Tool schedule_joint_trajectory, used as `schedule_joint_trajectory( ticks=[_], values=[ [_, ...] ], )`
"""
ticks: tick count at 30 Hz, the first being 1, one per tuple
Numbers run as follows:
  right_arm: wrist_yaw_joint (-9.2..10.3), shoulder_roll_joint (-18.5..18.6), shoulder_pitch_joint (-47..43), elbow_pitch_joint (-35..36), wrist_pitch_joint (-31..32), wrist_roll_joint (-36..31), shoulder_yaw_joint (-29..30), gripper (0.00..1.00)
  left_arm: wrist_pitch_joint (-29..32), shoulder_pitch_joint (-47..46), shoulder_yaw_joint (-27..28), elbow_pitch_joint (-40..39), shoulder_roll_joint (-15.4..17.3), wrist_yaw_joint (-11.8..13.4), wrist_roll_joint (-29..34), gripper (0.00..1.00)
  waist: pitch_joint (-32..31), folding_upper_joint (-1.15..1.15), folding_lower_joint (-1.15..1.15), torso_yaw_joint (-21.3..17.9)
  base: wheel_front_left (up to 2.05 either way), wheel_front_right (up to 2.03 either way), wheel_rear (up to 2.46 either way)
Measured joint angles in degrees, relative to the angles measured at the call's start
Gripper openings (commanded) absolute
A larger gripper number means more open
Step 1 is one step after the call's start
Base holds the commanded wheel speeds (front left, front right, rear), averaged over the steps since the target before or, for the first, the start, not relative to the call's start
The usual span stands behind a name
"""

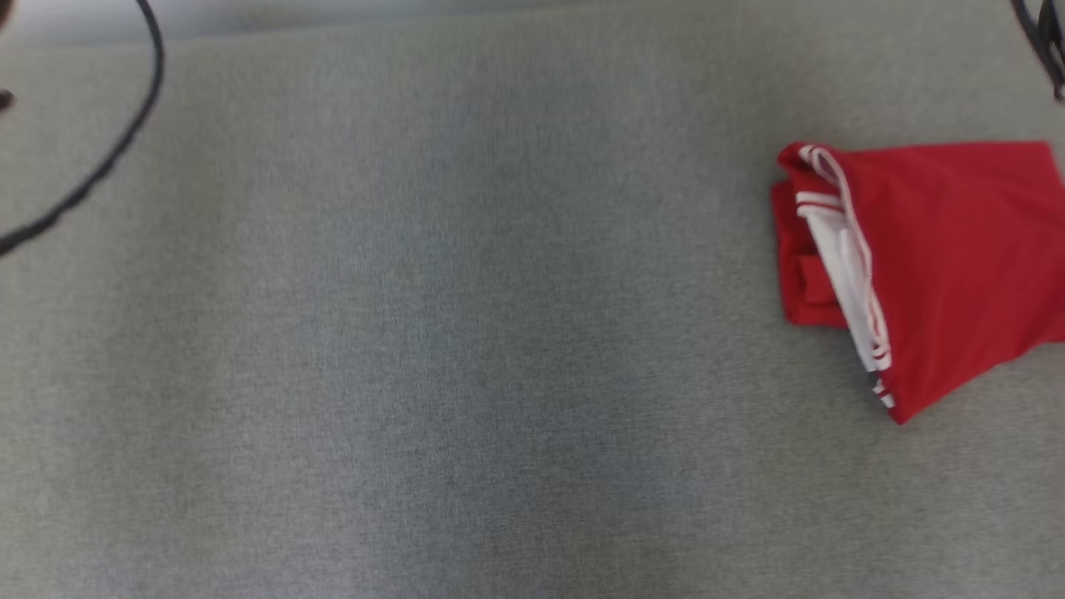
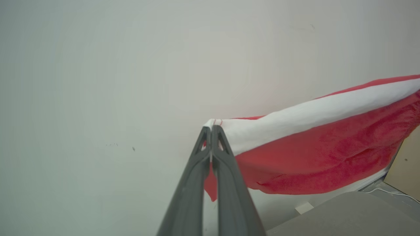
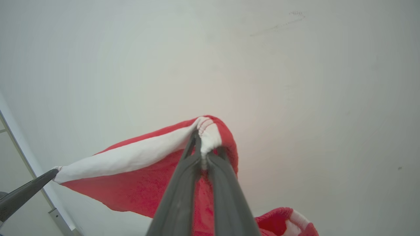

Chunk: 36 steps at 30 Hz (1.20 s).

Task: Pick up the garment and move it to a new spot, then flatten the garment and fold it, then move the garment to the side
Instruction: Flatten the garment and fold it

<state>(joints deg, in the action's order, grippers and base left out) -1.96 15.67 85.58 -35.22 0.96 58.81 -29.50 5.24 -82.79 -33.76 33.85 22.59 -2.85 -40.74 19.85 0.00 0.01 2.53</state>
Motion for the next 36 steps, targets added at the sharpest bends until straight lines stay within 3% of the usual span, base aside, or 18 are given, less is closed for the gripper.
schedule_joint_trajectory(
  ticks=[4, 7, 11, 15, 21, 29, 36],
  values=[
    [-3.39, 0.94, -7.10, -1.78, -1.67, -1.03, -3.53, 0.00, -2.98, 6.11, -0.09, 2.22, -1.18, -0.67, -0.83, 0.00, 3.08, 0.01, 0.01, 0.49, 0.00, 0.00, 0.00],
    [-4.14, 1.53, -17.59, -3.07, -3.69, -1.19, -4.89, 0.00, -5.09, 15.75, -1.86, 3.79, -2.01, -0.69, -1.04, 0.00, 4.30, 0.02, 0.02, 1.07, 0.00, 0.00, 0.00],
    [-5.10, 4.43, -32.44, -2.63, -7.53, 0.79, -5.34, 0.00, -8.55, 28.29, -3.75, 5.22, -5.91, -0.62, -3.28, 0.00, 3.20, 0.01, -0.01, 1.55, 0.00, 0.00, 0.00],
    [-5.11, 5.30, -41.74, -2.52, -10.29, 2.22, -5.55, 0.00, -11.12, 36.28, -5.32, 5.92, -8.25, -0.07, -3.81, 0.00, 1.04, 0.01, -0.01, 1.54, 0.00, 0.00, 0.00],
    [-5.20, 4.49, -52.18, -0.66, -12.37, 4.36, -7.70, 0.00, -14.15, 43.30, -6.43, 6.88, -8.06, 0.87, -3.56, 0.00, -3.12, 0.00, -0.03, 1.78, 0.00, 0.00, 0.00],
    [-5.19, 4.80, -57.56, 3.32, -12.67, 5.27, -11.00, 0.00, -15.67, 48.51, -7.86, 7.05, -8.11, 1.31, -3.48, 0.00, -8.18, 0.00, -0.03, 2.91, 0.00, 0.00, 0.00],
    [-5.19, 8.36, -63.21, 4.65, -12.90, 4.27, -14.64, 0.00, -16.17, 56.25, -9.39, 6.97, -8.58, 1.55, -3.59, 0.00, -12.84, 0.00, -0.03, 4.62, 0.00, 0.00, 0.00]
  ],
)
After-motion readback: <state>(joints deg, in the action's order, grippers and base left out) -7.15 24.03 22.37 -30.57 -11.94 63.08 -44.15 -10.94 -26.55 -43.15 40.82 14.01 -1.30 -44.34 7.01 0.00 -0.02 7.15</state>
